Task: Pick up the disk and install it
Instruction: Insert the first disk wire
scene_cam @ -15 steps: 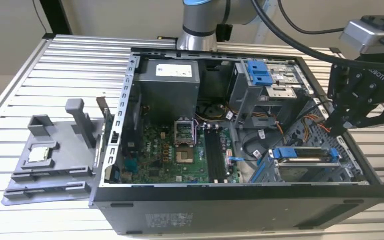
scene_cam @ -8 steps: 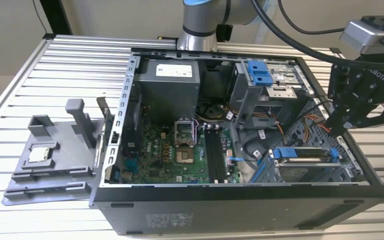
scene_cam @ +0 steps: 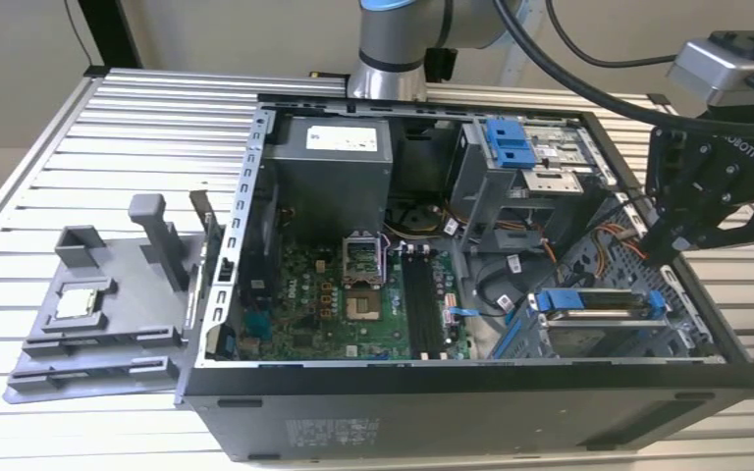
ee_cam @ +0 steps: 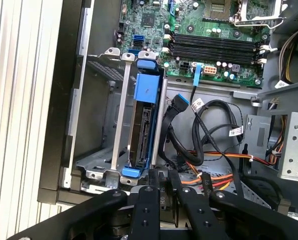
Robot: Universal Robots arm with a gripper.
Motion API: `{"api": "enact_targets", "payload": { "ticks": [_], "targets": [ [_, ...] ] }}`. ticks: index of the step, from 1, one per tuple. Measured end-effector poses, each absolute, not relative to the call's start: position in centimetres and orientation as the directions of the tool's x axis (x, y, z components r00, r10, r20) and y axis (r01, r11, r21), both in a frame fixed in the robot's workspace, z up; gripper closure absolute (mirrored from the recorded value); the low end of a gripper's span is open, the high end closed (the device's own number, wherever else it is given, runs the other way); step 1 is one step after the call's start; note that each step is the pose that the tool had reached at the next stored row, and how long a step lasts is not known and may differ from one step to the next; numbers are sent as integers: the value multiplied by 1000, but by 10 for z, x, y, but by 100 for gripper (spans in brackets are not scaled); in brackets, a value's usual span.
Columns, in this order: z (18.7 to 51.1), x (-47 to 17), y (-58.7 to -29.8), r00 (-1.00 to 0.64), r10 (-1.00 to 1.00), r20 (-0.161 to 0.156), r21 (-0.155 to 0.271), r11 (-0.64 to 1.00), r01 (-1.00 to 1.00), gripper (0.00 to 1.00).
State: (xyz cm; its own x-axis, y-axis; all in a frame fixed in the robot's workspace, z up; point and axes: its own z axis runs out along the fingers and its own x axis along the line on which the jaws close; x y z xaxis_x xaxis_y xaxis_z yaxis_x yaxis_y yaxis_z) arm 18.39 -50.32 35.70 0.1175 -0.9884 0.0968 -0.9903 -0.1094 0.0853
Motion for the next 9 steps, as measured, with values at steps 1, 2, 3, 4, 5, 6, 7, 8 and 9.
{"api": "enact_targets", "payload": {
  "ticks": [1, 2, 3, 4, 5, 6, 7, 8, 9],
  "targets": [
    [357, 184, -503, 117, -988, 97, 85, -109, -990, 100],
    [357, 184, -503, 117, -988, 97, 85, -109, -990, 100],
    [357, 184, -503, 118, -988, 97, 85, -109, -990, 100],
    [357, 184, -503, 118, -988, 97, 85, -109, -990, 100],
    [357, 184, -503, 118, -988, 97, 85, -109, -990, 100],
    [357, 184, -503, 118, -988, 97, 85, -109, -990, 100],
    [357, 184, -503, 118, -988, 97, 85, -109, -990, 100],
    [357, 184, -503, 118, -988, 97, 85, -109, -990, 100],
    [357, 184, -503, 118, -988, 97, 85, -109, -990, 100]
  ]
}}
